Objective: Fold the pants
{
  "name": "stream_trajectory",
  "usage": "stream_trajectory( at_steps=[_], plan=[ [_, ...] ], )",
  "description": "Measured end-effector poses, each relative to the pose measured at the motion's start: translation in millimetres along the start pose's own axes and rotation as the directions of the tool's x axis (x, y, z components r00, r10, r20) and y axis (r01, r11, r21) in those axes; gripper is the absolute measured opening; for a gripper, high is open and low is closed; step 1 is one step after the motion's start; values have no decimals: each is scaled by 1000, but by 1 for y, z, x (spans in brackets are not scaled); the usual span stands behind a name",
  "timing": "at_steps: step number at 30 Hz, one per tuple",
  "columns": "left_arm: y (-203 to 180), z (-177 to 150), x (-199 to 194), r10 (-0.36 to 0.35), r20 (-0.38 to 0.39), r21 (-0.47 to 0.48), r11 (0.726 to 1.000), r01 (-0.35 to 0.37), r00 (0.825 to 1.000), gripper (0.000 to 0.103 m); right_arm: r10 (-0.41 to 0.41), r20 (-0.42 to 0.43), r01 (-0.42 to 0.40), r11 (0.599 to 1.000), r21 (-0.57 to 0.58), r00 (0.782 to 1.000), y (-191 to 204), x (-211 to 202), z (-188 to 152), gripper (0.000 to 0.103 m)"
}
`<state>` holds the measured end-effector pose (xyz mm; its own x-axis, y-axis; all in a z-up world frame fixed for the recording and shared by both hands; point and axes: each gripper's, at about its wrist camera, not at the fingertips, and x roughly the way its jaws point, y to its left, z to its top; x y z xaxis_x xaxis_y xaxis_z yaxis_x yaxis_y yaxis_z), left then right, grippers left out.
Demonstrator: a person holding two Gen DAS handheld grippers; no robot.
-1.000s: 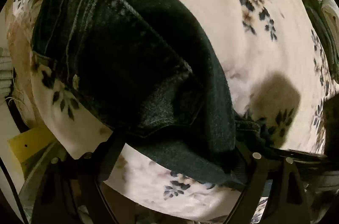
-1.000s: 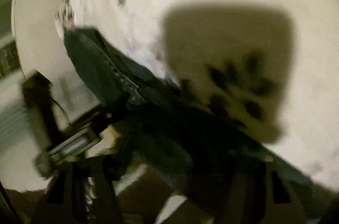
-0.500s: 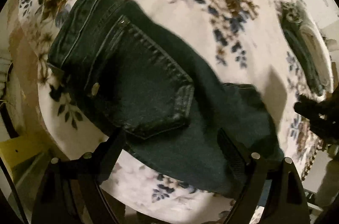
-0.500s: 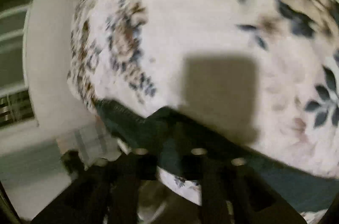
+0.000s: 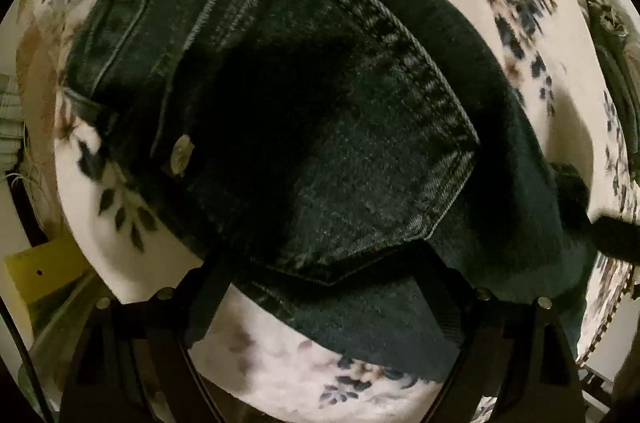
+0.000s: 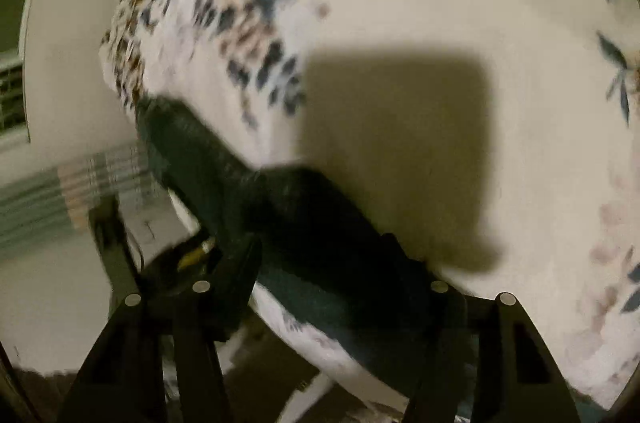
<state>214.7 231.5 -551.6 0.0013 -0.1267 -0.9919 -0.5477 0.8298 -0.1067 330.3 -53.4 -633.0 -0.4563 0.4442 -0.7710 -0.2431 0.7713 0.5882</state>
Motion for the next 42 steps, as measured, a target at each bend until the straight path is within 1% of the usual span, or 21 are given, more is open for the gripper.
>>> stream_trajectory(
  at_steps=[2, 3, 5, 6, 10, 12, 14, 17, 19, 20, 21, 22, 24, 26, 27, 29, 31, 35, 38, 40, 42],
  plan=[
    [0, 0, 3, 2, 0, -1, 1000, -2, 1000, 88, -8, -11, 8, 1000, -26, 1000, 4, 1, -5, 63],
    [1, -1, 4, 1, -1, -3, 1000, -1, 1000, 88, -31, -7, 31, 998, -48, 999, 8, 0, -8, 63],
    [0, -1, 5, -1, -2, -4, 1000, 1, 1000, 89, -83, 25, 84, 994, -73, 996, 15, -7, -12, 63],
    [-1, 0, 6, -2, -3, -3, 1000, 2, 1000, 89, -91, 42, 95, 992, -87, 995, 18, -12, -13, 63],
    [1, -5, 6, -5, -4, 4, 1000, 5, 1000, 89, -71, 100, 84, 988, -131, 992, 31, -24, -14, 63],
    [-2, -2, 9, -4, -4, 3, 1000, 4, 1000, 89, -53, 79, 63, 990, -124, 995, 25, -21, -10, 63],
    [-1, -1, 12, 0, -5, 3, 1000, 0, 1000, 89, -52, 57, 58, 993, -105, 997, 22, -6, 3, 63],
    [-4, 1, 15, 1, -8, 3, 1000, -1, 1000, 90, 0, -14, -2, 995, -100, 1000, 13, 8, 11, 63],
    [-6, 1, 17, -1, -7, 6, 1000, 1, 1000, 90, 82, -63, -88, 991, -99, 995, 11, 13, 10, 63],
    [-7, 1, 17, 0, -6, 8, 1000, 0, 1000, 90, 134, -90, -141, 987, -79, 987, 7, 15, 8, 63],
    [-7, 1, 17, 1, -6, 11, 1000, -1, 1000, 90, 196, -136, -203, 978, -41, 971, 0, 18, 6, 63],
    [-8, 1, 17, 2, -7, 14, 1000, -2, 1000, 90, 237, -165, -242, 970, -9, 957, -7, 22, 6, 63],
    [-9, 1, 18, 3, -7, 17, 1000, -3, 1000, 90, 303, -151, -293, 952, 88, 941, -28, 30, 13, 63],
    [-10, 0, 19, 7, -9, 25, 1000, -7, 1000, 90, 313, -97, -292, 939, 183, 945, -46, 37, 24, 63],
    [-11, 0, 20, 9, -11, 31, 999, -9, 1000, 90, 321, -84, -299, 933, 201, 943, -47, 40, 27, 63],
    [-13, -1, 21, 8, -15, 38, 999, -7, 1000, 90, 271, -90, -259, 958, 125, 958, -34, 33, 28, 63],
    [-13, -1, 22, 5, -17, 43, 999, -5, 1000, 90, 254, -71, -249, 966, 74, 965, -25, 19, 23, 63],
    [-13, 2, 22, 8, -17, 40, 999, -7, 1000, 91, 261, 31, -262, 964, 39, 965, -24, -15, 24, 63],
    [-16, 2, 25, 11, -20, 34, 999, -11, 1000, 92, 226, 3, -226, 974, 13, 974, -26, -13, 35, 63],
    [-18, 3, 26, 13, -21, 37, 999, -12, 1000, 92, 164, -53, -165, 986, -20, 985, -24, 3, 41, 63],
    [-19, 5, 27, 14, -22, 44, 999, -13, 1000, 92, 147, -106, -154, 986, -61, 983, -22, 10, 41, 63]
  ],
)
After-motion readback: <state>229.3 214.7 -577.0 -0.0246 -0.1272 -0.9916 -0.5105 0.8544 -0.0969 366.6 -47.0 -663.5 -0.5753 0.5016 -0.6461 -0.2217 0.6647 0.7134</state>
